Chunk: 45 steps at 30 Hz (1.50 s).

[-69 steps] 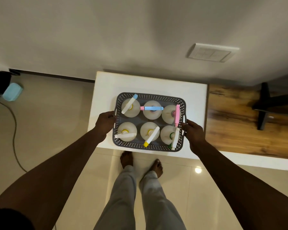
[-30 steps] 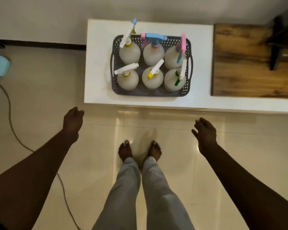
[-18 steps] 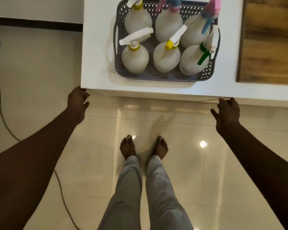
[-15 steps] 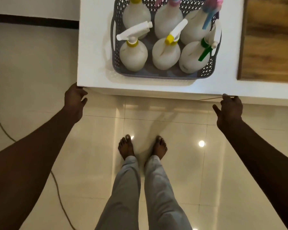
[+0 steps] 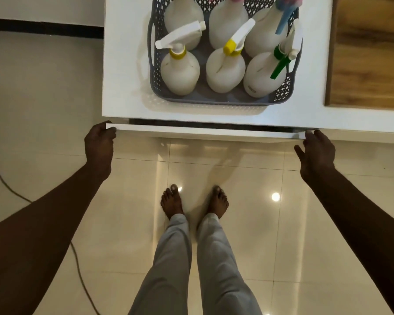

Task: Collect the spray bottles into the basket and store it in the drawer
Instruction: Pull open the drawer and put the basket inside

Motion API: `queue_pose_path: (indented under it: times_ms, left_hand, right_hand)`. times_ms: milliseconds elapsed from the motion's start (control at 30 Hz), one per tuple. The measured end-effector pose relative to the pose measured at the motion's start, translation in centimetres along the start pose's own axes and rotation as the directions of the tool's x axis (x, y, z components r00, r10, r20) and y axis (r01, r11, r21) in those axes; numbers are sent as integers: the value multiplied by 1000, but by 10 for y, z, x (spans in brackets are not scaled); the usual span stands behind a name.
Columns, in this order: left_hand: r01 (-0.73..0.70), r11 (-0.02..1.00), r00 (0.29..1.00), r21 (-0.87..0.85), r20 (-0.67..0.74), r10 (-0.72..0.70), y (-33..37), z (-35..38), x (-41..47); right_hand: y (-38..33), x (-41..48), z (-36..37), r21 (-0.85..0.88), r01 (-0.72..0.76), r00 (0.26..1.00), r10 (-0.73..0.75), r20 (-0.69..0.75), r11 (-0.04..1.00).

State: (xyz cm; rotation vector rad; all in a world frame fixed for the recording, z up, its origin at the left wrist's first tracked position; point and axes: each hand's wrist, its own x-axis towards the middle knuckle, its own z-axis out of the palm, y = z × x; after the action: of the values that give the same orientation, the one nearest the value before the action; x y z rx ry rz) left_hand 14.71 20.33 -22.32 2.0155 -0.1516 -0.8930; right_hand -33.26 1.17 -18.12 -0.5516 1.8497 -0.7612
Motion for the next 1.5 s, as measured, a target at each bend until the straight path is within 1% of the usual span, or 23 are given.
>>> queue_pose_path:
  times_ms: [100, 167, 367, 533, 667, 800, 1000, 1167, 1333, 1400, 1433, 1467, 1500]
  left_hand:
    - [-61, 998, 998, -11, -19, 61, -17, -12, -10]
    - [-80, 997, 997, -23, -21, 79, -29, -21, -17]
    - [7, 995, 999, -97, -50, -12, -57, -45, -50]
    - [93, 987, 994, -128, -45, -100, -76, -67, -83]
    - [168, 976, 984, -137, -33, -174, -93, -85, -104]
    - [212, 965, 976, -155, -21, -218, -103, -97, -124]
    - [287, 949, 957, -131, -1, -290, -116, -116, -146]
    - [322, 942, 945, -91, -23, -325, -128, -128, -165]
    - [375, 918, 922, -132, -52, -384, -137, -131, -173]
    - [389, 915, 917, -109, -52, -397, -137, -134, -174]
    - [388, 919, 919, -67, -48, -391, -136, -135, -174]
    - [374, 927, 927, 17, -36, -373, -132, -135, -172]
    - [345, 927, 938, 148, -26, -345, -127, -135, -169]
  right_hand:
    - [15, -6, -13, -153, 52, 998, -58, -40, 987]
    - [29, -12, -24, -249, 87, 994, -99, -37, 965]
    - [69, -41, -54, -360, 113, 983, -157, -95, 926]
    - [96, -64, -73, -383, 56, 976, -130, -172, 922]
    - [115, -80, -87, -369, -9, 969, -83, -232, 929]
    - [131, -93, -101, -398, -39, 966, -67, -248, 916]
    - [151, -110, -119, -419, -97, 962, -24, -273, 903]
    - [168, -122, -130, -416, -158, 950, 23, -312, 895]
    - [176, -130, -140, -429, -202, 945, 60, -322, 880]
    - [174, -133, -141, -429, -213, 946, 75, -316, 878]
    - [171, -134, -140, -430, -214, 949, 82, -305, 877]
    - [167, -136, -139, -441, -212, 953, 85, -291, 872]
    - [160, -137, -137, -459, -206, 957, 81, -278, 864]
